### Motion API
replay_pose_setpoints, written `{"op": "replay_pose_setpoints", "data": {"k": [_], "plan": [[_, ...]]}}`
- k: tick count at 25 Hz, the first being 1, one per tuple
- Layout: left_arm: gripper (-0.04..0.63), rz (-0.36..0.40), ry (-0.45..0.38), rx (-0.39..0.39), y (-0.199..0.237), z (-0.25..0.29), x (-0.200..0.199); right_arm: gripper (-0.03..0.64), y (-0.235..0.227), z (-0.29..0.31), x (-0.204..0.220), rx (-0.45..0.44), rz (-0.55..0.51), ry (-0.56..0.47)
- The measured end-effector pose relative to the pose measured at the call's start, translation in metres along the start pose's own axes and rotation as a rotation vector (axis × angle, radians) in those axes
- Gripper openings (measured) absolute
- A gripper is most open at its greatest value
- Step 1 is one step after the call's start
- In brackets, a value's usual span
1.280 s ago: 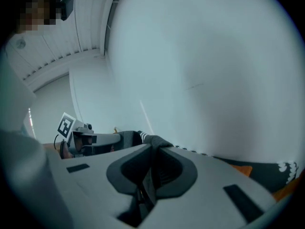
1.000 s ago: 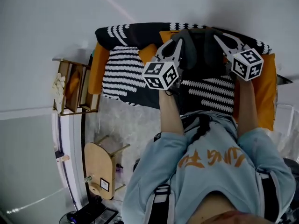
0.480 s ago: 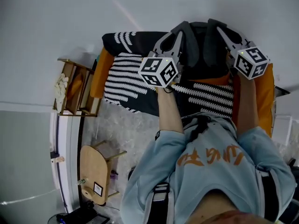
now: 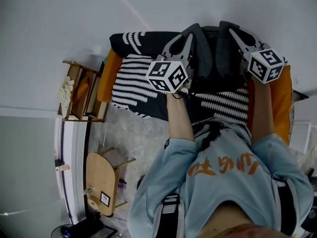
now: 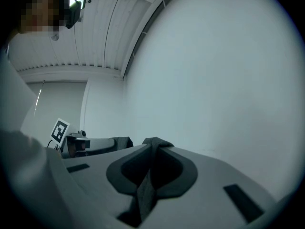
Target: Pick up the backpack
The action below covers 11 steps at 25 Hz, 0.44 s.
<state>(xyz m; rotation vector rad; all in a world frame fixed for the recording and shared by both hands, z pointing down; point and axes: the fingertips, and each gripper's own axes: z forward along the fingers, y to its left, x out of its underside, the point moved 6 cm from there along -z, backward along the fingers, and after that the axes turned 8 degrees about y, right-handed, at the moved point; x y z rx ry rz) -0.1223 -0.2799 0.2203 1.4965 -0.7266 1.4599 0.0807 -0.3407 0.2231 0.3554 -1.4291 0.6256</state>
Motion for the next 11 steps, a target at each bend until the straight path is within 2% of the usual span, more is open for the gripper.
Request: {"op": "replay_pose_setpoints", "data": {"k": [11], "plan": [[0.046,-0.029,-0.009,0.014,0.0022,-0.0074,0.0024,0.046,0.0058,0.0011,0.0006,-0.014,-0.001,0.010]]}}
